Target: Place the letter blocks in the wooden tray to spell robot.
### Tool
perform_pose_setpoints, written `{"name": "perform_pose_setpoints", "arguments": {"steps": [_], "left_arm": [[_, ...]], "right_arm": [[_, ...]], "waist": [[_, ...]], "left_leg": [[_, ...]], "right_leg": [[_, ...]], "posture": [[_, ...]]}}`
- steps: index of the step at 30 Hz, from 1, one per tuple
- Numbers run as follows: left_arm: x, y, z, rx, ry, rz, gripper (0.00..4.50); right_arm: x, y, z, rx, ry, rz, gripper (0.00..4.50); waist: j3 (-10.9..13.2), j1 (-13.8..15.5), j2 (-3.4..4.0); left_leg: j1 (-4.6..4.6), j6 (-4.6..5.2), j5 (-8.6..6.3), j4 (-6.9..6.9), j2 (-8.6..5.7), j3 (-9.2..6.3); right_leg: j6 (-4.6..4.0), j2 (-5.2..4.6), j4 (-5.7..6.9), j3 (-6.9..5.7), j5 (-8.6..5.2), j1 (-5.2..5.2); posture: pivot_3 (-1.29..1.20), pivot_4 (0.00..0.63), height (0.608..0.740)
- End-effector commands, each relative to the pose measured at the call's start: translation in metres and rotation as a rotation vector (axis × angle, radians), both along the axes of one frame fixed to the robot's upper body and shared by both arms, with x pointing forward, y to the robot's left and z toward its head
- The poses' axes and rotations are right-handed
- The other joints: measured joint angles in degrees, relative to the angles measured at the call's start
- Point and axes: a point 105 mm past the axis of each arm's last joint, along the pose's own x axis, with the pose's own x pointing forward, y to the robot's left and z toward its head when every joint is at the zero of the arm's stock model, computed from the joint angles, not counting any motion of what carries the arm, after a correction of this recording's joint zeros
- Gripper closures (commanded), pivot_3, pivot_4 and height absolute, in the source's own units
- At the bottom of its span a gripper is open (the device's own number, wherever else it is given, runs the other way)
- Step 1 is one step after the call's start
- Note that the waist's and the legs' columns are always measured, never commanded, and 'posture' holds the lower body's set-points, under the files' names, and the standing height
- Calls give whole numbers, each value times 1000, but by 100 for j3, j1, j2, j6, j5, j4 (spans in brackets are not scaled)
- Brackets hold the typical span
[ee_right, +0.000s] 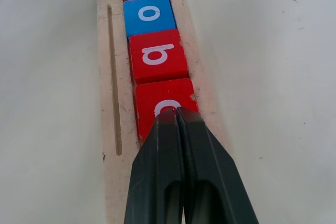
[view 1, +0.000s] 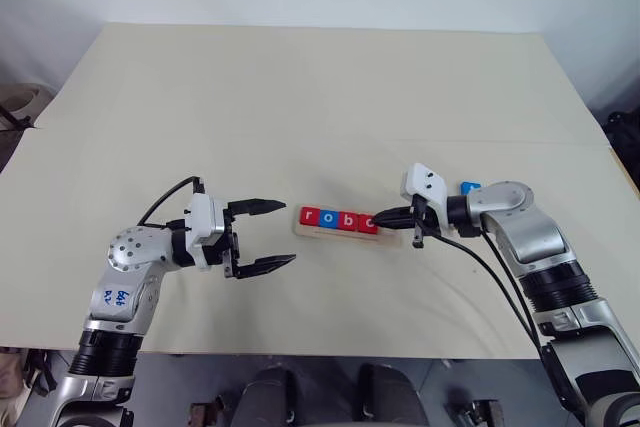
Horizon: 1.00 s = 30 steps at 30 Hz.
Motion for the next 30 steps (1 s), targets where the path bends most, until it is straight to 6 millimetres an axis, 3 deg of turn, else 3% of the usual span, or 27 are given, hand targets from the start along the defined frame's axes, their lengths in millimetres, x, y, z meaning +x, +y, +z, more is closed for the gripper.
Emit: {"name": "perform_pose_setpoints", "arguments": {"steps": [1,6,21,27,30], "left_arm": [[-2,0,7,-12,-35,-2,0],[-1,-1,8,-12,-37,-3,0],[1,0,9,-11,-44,5,0],[2,-2,8,-13,-38,-5,0],[3,-3,7,-15,-33,-13,0]], "right_arm": [[-1,-10,11,-7,-26,-5,4448],[0,-17,7,-31,-18,-21,4448],[-1,-5,4,-3,-21,-9,4448],[-1,-25,19,34,-78,-94,4448],[-9,-48,31,90,-110,-188,3886]], "waist": [[0,3,0],[0,-1,0],[0,5,0],[0,14,0],[0,39,0]], "left_leg": [[0,0,0,0,0,0],[0,0,0,0,0,1],[-1,0,0,0,-1,1],[-2,0,0,0,-1,0],[-3,0,0,0,-1,-2]], "right_leg": [[0,0,0,0,0,0],[0,0,-1,0,0,0],[0,0,-1,0,0,0],[0,0,-2,0,0,0],[0,-1,-4,-1,0,0]], "posture": [[0,150,740],[0,150,740],[0,150,740],[0,150,740],[0,150,740]]}}
